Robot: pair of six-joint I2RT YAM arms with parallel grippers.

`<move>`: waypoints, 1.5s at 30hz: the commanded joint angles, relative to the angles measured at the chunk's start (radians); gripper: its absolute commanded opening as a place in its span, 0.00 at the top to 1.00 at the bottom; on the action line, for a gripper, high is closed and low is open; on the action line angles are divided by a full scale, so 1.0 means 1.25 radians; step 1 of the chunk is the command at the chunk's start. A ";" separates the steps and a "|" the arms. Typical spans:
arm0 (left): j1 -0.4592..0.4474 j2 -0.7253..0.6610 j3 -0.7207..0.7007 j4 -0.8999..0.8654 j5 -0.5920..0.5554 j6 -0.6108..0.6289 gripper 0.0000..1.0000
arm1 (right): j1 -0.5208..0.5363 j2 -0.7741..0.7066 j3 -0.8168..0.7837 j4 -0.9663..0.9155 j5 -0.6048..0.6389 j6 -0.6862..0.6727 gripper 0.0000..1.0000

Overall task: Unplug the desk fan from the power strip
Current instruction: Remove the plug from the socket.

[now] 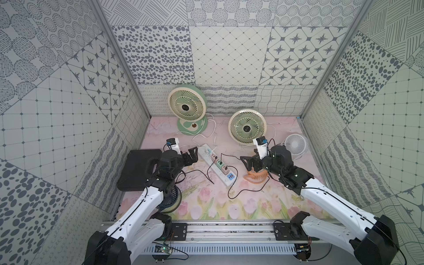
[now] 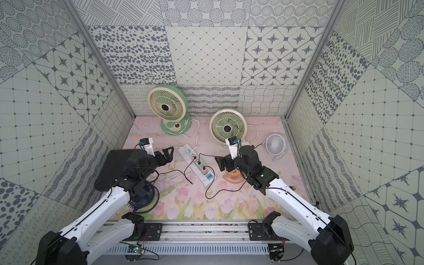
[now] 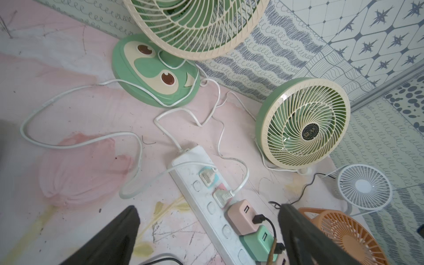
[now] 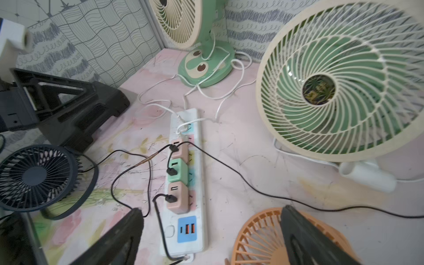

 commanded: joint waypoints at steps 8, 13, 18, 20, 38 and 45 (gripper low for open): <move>-0.002 0.050 -0.046 0.017 0.216 -0.164 0.26 | 0.207 0.138 0.079 -0.053 0.061 0.066 0.03; -0.002 0.107 -0.068 0.068 0.275 -0.188 0.54 | 0.244 0.181 0.086 -0.046 0.069 0.074 0.04; -0.002 0.189 -0.068 0.128 0.358 -0.208 0.68 | 0.257 0.225 0.087 -0.030 0.062 0.083 0.13; -0.003 0.219 -0.068 0.152 0.387 -0.215 0.73 | 0.258 0.239 0.087 -0.025 0.072 0.087 0.17; -0.055 0.503 -0.027 0.411 0.590 -0.271 1.00 | 0.259 0.290 0.069 0.012 0.187 0.082 0.40; -0.061 0.550 -0.017 0.444 0.610 -0.288 1.00 | 0.239 0.379 0.088 0.059 0.205 0.063 0.40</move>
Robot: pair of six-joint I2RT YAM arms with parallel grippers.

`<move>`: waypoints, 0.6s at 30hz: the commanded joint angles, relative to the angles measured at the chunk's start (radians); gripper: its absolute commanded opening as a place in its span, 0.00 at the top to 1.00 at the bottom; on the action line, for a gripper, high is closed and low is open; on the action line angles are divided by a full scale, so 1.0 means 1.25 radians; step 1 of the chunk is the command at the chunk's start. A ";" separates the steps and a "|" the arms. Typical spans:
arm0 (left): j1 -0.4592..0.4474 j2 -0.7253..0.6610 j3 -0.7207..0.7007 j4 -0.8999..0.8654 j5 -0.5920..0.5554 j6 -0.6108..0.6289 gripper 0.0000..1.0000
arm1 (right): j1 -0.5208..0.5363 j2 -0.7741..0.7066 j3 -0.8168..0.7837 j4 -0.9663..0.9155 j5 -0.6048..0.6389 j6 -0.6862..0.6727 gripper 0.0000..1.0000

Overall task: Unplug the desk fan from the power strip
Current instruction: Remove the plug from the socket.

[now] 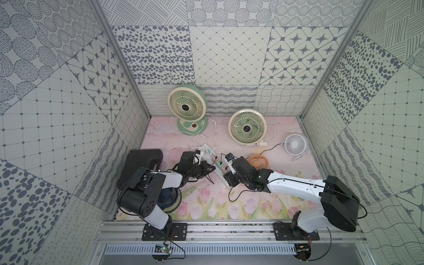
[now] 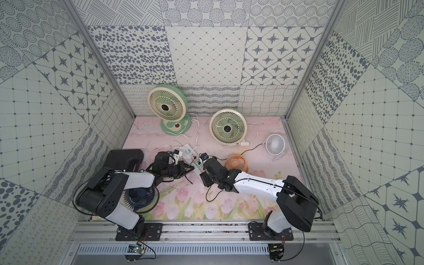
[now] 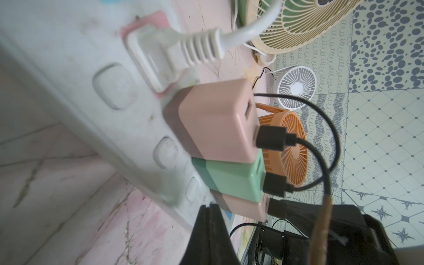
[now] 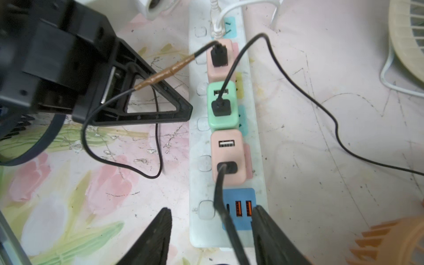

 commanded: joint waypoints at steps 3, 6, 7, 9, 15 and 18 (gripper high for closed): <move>-0.009 0.035 0.010 0.102 0.073 -0.024 1.00 | -0.024 0.059 0.034 0.075 0.008 -0.019 0.40; -0.009 0.045 0.009 0.113 0.076 -0.034 1.00 | -0.035 0.085 0.044 0.097 0.001 -0.028 0.41; -0.010 0.047 0.010 0.115 0.077 -0.036 1.00 | -0.037 0.091 0.047 0.105 -0.004 -0.031 0.41; -0.010 0.050 0.009 0.115 0.076 -0.038 1.00 | -0.044 0.104 0.050 0.118 -0.007 -0.036 0.41; -0.010 0.061 0.010 0.105 0.074 -0.042 1.00 | -0.055 0.134 0.054 0.155 -0.023 -0.056 0.45; -0.010 0.066 0.011 0.101 0.072 -0.046 1.00 | -0.055 0.139 0.056 0.167 -0.031 -0.066 0.48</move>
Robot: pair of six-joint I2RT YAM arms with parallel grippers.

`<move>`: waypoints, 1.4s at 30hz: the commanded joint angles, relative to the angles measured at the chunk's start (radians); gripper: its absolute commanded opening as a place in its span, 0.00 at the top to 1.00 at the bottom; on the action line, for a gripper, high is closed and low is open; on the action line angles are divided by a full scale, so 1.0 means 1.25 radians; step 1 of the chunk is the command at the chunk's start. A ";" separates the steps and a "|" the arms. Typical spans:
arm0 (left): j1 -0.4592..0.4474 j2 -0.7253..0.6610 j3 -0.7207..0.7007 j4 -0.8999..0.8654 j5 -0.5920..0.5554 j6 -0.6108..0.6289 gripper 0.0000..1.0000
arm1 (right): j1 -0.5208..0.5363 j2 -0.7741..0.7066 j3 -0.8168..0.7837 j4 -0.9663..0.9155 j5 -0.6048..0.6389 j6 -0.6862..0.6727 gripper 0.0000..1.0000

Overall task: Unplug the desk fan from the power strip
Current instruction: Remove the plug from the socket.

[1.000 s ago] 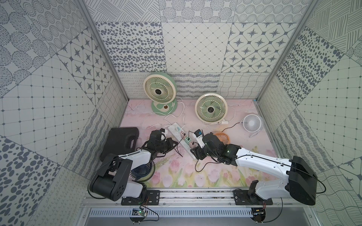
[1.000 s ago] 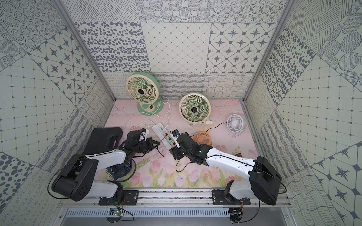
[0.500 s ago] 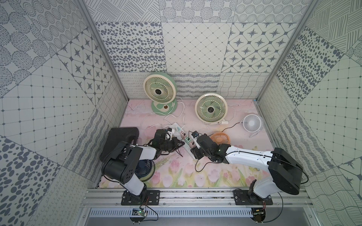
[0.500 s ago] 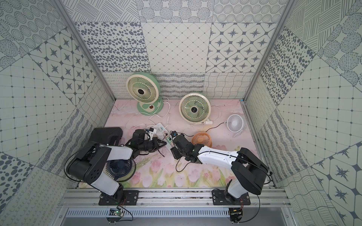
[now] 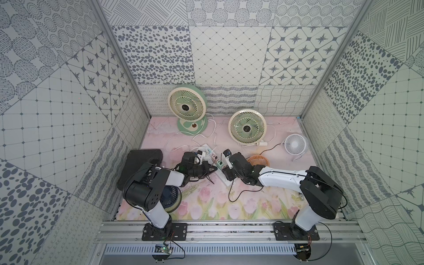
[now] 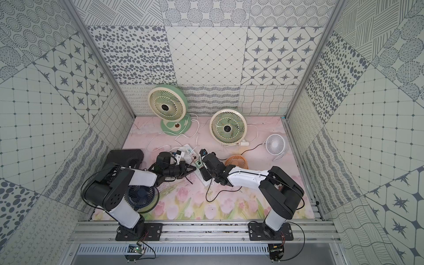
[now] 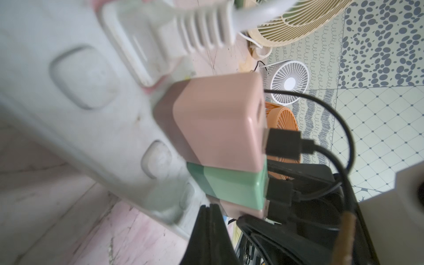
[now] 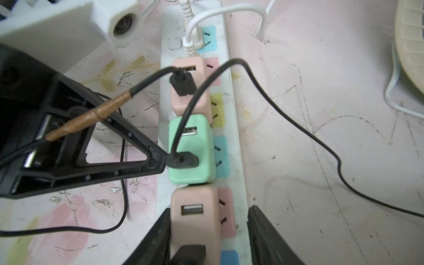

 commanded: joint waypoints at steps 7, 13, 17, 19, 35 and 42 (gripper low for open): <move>-0.007 0.024 0.014 0.020 0.025 -0.010 1.00 | -0.001 0.034 0.021 0.066 -0.038 -0.037 0.62; -0.007 0.030 0.020 0.006 0.021 -0.012 1.00 | -0.001 0.041 0.019 0.066 -0.044 -0.047 0.72; -0.007 0.035 0.026 -0.008 0.016 -0.012 1.00 | -0.001 0.036 0.016 0.066 -0.048 -0.054 0.79; -0.006 0.039 0.030 -0.019 0.015 -0.012 1.00 | 0.008 0.033 0.017 0.067 -0.044 -0.061 0.81; -0.007 0.044 0.045 -0.066 0.001 -0.005 1.00 | 0.020 0.008 0.022 0.034 0.018 -0.021 0.83; -0.008 0.052 0.053 -0.074 0.002 -0.007 1.00 | 0.021 0.016 0.027 0.023 0.060 -0.015 0.82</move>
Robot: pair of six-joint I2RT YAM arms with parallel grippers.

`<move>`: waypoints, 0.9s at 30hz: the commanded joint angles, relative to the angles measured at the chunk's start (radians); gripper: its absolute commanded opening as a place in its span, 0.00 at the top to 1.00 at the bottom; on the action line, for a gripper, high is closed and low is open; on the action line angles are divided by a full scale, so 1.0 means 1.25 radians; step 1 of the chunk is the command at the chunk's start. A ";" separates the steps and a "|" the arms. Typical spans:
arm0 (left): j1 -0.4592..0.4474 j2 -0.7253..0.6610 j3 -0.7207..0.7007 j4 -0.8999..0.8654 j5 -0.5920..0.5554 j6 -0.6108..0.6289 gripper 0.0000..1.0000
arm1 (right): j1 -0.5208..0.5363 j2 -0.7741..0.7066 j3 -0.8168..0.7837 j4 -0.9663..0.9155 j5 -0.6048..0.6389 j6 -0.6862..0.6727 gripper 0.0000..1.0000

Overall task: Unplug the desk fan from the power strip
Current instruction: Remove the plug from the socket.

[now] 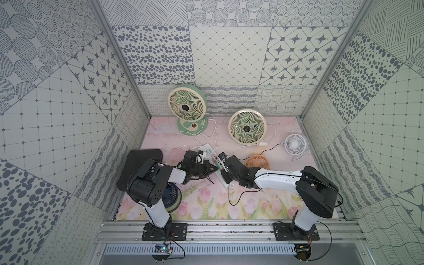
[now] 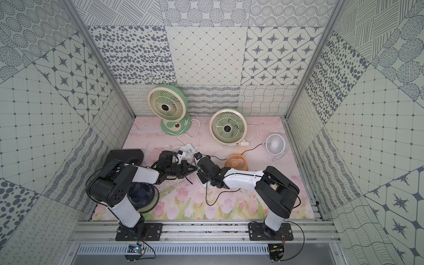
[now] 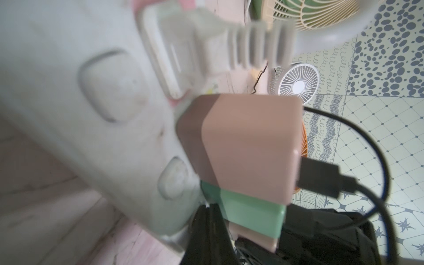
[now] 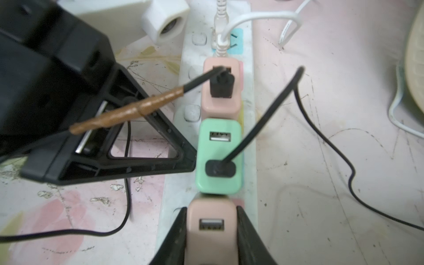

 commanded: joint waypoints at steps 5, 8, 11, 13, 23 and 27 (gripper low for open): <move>-0.003 0.009 0.016 -0.048 0.000 0.015 1.00 | -0.050 -0.030 -0.021 0.071 -0.074 0.059 0.83; -0.003 0.009 0.021 -0.072 -0.007 0.019 1.00 | -0.009 -0.013 -0.002 0.055 -0.022 0.031 0.83; -0.003 0.005 0.031 -0.120 -0.023 0.035 1.00 | 0.011 0.003 0.014 0.035 0.038 0.016 0.83; -0.004 -0.001 0.035 -0.152 -0.034 0.048 1.00 | 0.004 -0.003 0.002 0.046 0.032 0.026 0.83; -0.004 -0.013 0.044 -0.213 -0.064 0.073 1.00 | 0.033 0.009 0.025 0.035 0.064 0.012 0.83; -0.003 -0.012 0.046 -0.223 -0.069 0.078 1.00 | 0.022 -0.001 0.009 0.047 0.049 0.030 0.83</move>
